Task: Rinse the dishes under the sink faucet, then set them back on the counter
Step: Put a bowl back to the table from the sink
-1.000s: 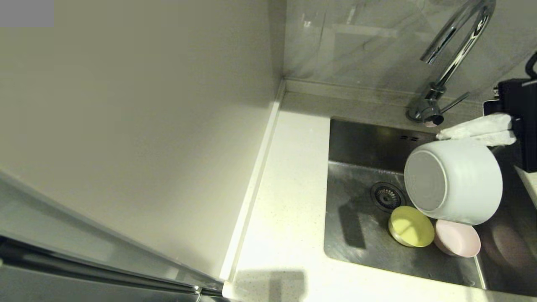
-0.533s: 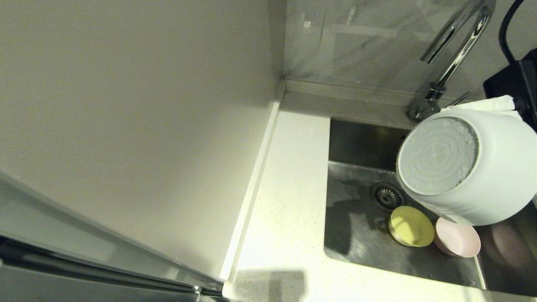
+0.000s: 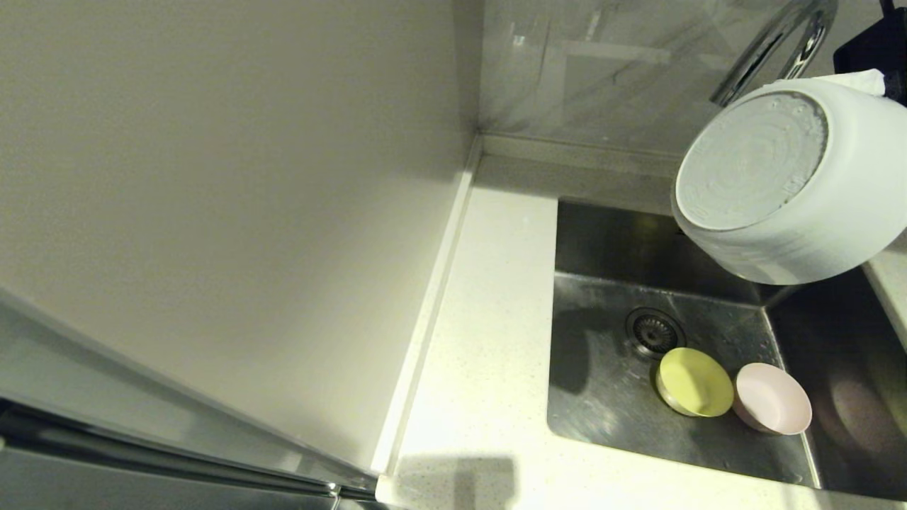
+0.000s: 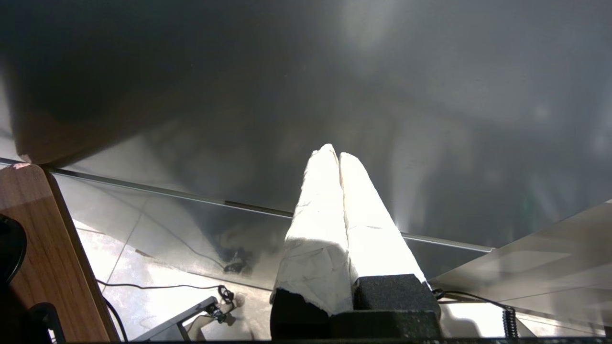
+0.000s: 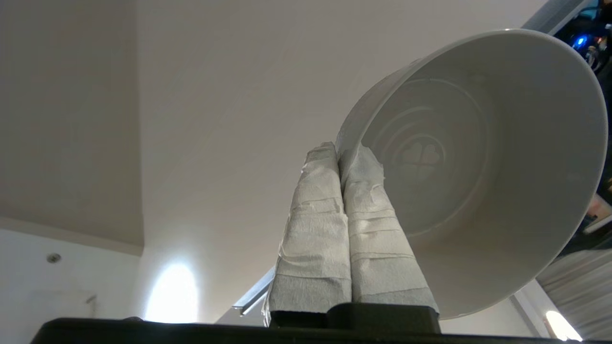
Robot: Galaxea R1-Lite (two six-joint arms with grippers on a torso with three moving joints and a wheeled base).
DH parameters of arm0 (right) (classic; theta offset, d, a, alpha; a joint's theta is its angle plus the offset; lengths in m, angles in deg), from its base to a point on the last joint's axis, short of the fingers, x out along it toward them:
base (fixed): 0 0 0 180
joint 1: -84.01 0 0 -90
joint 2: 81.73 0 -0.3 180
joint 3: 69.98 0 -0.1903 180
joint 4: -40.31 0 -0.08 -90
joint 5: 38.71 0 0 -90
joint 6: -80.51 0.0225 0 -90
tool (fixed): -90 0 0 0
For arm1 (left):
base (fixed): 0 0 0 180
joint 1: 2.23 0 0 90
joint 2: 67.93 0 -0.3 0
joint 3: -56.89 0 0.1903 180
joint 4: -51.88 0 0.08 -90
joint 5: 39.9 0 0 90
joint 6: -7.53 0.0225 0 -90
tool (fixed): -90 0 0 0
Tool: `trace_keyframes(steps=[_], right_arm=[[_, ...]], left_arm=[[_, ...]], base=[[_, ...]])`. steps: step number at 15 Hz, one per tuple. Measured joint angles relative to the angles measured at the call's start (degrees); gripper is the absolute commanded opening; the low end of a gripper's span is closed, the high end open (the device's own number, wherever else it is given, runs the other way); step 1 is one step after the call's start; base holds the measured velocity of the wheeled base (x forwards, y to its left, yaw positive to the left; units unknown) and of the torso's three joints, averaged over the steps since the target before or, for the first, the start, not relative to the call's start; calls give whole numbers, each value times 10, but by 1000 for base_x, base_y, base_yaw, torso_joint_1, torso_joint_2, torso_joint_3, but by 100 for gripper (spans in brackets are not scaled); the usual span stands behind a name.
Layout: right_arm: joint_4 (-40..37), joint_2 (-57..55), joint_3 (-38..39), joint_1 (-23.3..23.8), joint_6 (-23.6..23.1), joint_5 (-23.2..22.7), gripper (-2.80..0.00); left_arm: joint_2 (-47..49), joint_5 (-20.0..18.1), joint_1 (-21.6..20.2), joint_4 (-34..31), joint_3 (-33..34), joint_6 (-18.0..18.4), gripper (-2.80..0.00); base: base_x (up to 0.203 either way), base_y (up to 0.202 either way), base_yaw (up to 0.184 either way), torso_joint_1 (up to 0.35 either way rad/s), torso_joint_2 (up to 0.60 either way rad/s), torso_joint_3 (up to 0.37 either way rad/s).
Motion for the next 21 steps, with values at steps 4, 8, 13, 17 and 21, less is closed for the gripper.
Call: trace_keyframes(steps=[4,8,13,17,21], right_arm=[[280,6,96,46,29,-4,-280],[654,12,138,119,25,-7,-280],[1044,15,167,241,24,-8,-280],[1105,15,140,309,23,-7,-280],[1235,14,148,357,19,-7,-280]], left_arm=[[0,0,0,0,0,0,-280],[0,0,0,0,0,0,-280],[0,0,0,0,0,0,-280],[0,0,0,0,0,0,-280],[0,0,0,0,0,0,-280]], base=[[0,0,0,0,0,0],[0,0,0,0,0,0],[0,0,0,0,0,0],[0,0,0,0,0,0],[0,0,0,0,0,0]])
